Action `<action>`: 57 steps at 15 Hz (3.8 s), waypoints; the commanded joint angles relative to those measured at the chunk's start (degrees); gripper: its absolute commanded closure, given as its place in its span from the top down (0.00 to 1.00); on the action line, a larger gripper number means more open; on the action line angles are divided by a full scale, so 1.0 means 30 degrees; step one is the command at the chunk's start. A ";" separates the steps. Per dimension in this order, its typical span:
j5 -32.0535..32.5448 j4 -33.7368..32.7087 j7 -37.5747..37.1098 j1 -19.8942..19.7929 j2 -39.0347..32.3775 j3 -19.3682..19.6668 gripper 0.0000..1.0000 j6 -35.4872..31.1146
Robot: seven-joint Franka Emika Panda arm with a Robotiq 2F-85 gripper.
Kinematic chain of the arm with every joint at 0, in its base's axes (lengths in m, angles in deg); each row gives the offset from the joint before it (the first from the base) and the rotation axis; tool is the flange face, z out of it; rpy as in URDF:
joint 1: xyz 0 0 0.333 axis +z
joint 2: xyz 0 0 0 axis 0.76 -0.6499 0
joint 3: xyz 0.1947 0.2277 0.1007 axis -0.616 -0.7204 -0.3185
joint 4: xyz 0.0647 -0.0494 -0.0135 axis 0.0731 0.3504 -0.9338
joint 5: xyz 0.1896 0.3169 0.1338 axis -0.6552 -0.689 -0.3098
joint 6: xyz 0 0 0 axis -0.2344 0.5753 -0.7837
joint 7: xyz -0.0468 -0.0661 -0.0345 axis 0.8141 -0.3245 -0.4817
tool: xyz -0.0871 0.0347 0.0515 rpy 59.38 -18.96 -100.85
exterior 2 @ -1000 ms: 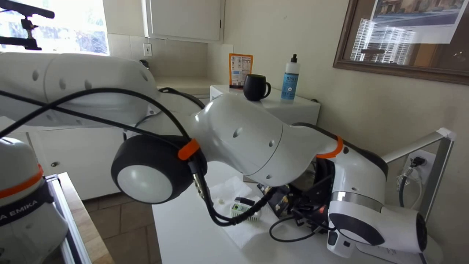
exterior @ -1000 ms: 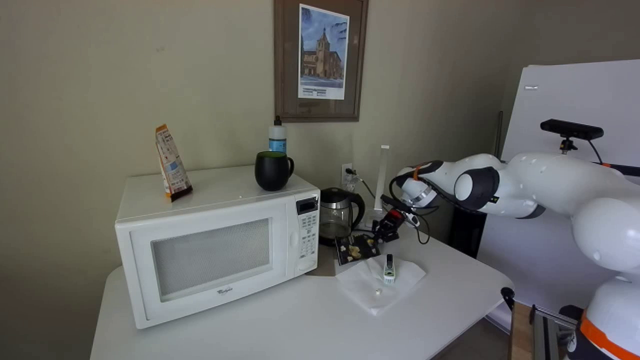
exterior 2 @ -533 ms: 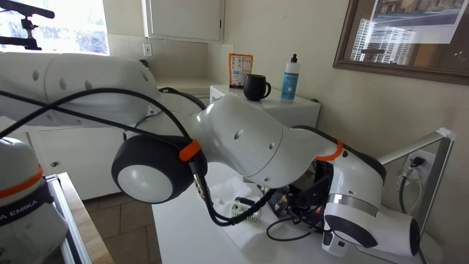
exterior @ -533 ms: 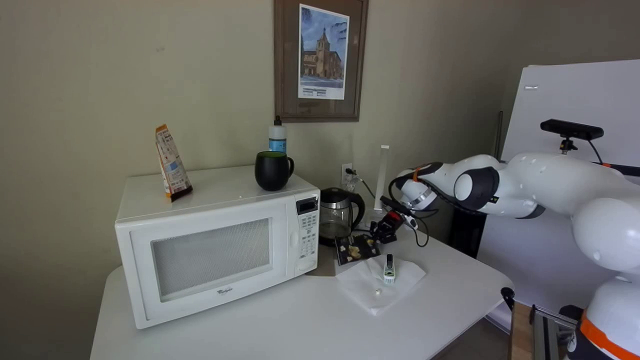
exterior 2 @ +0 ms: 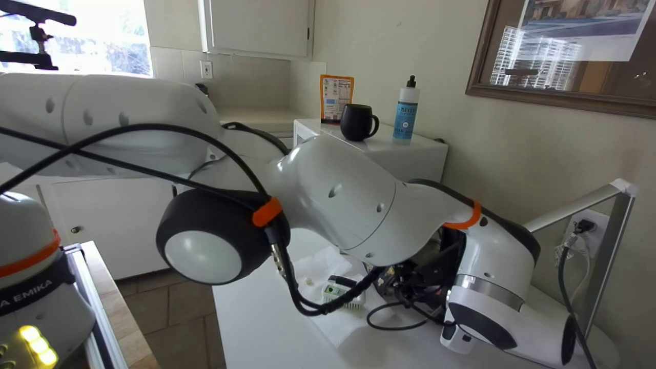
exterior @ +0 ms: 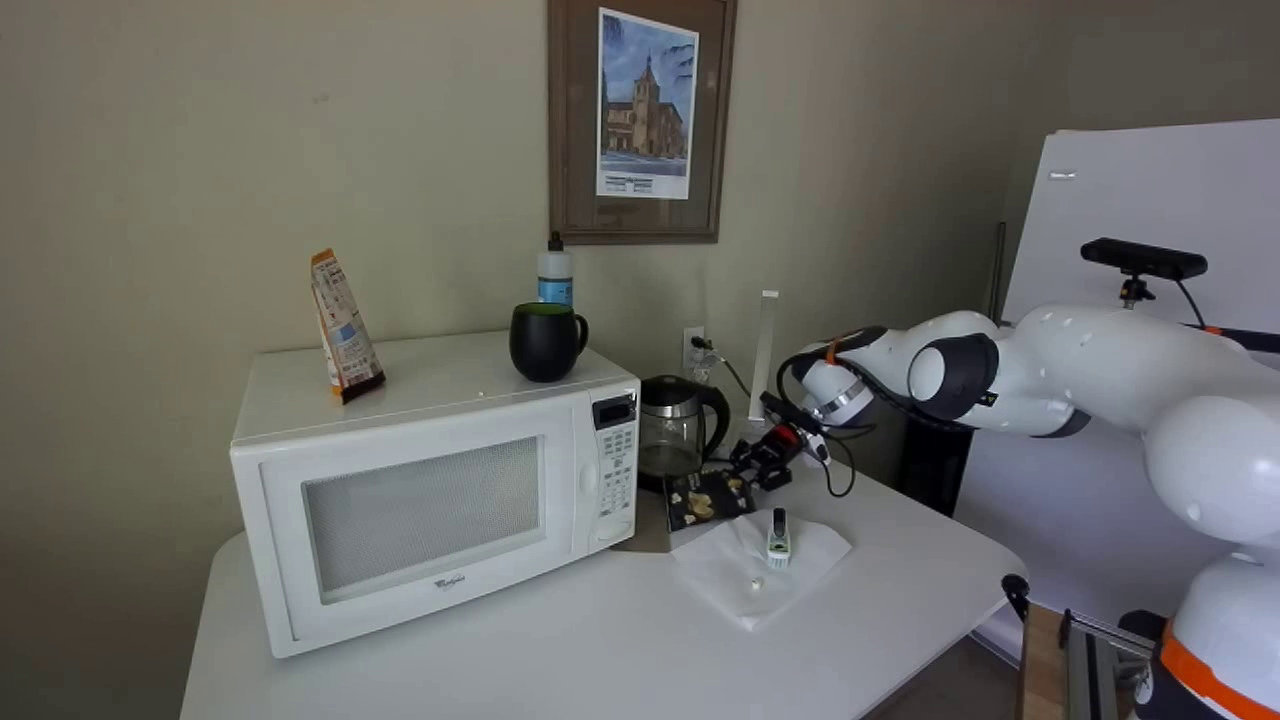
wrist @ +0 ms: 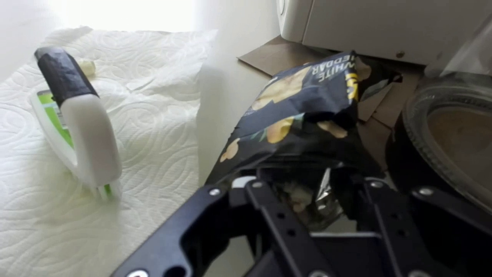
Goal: Pick up the piece of popcorn on the right and put it in the black packet
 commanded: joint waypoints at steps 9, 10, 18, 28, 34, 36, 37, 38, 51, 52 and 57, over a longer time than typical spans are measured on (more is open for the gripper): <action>-0.0778 0.0003 -0.0085 -0.0044 0.0027 0.0985 1.00 0.1218; -0.0751 -0.0039 -0.0129 -0.0077 0.0040 0.1036 1.00 0.1443; -0.0624 -0.0544 -0.0145 -0.0031 -0.0072 0.1311 0.41 0.2296; 0.0223 -0.0470 -0.0130 -0.0170 0.0368 0.1851 0.00 0.3100; 0.1374 0.0213 -0.0209 0.0055 0.1577 0.3143 0.00 0.3176; 0.2025 0.0753 0.0115 0.0317 0.2352 0.3609 0.00 0.3130; 0.2634 0.1078 0.0473 0.0710 0.2853 0.4015 0.00 0.2802; 0.3307 0.1469 0.0783 0.1122 0.3393 0.4368 0.00 0.2622; 1.0569 1.1693 0.2100 0.8824 1.1301 0.7600 0.00 -0.3459; 1.1225 1.2528 0.2357 0.9396 1.1911 0.7738 0.00 -0.3976; 1.4210 1.6827 0.4223 1.1508 1.5074 0.8042 0.00 -0.7493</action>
